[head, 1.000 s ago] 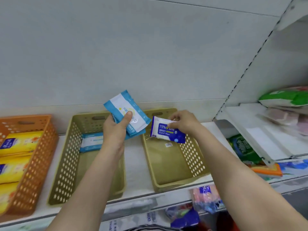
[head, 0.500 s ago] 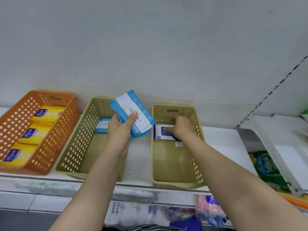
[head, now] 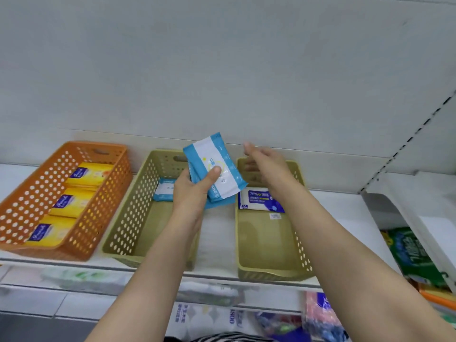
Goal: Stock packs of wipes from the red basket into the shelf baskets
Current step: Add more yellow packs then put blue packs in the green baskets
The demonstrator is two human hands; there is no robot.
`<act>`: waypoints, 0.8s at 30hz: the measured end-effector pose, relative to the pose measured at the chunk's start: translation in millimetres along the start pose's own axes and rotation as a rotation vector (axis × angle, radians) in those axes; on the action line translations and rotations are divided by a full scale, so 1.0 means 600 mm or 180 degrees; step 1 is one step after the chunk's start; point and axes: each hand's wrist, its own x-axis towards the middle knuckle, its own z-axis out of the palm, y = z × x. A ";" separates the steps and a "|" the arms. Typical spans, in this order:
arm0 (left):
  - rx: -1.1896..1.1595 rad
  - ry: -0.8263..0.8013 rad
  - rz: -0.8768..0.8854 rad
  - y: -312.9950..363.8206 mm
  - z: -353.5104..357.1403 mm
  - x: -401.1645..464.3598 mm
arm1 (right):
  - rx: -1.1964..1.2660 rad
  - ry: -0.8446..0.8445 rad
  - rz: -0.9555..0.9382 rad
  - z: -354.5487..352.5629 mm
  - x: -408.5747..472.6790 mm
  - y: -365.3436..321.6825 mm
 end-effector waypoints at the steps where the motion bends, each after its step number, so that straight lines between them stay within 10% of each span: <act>1: -0.0005 -0.0004 0.0039 0.003 0.000 0.002 | 0.0057 -0.0440 -0.0044 0.011 -0.013 -0.016; 14: 0.0064 -0.0217 0.0185 0.093 -0.143 0.063 | 0.1047 -0.0368 -0.0006 0.164 -0.056 -0.061; 24: 0.0546 -0.0562 0.0173 0.139 -0.252 0.106 | -0.0624 -0.0620 -0.0715 0.238 -0.048 -0.098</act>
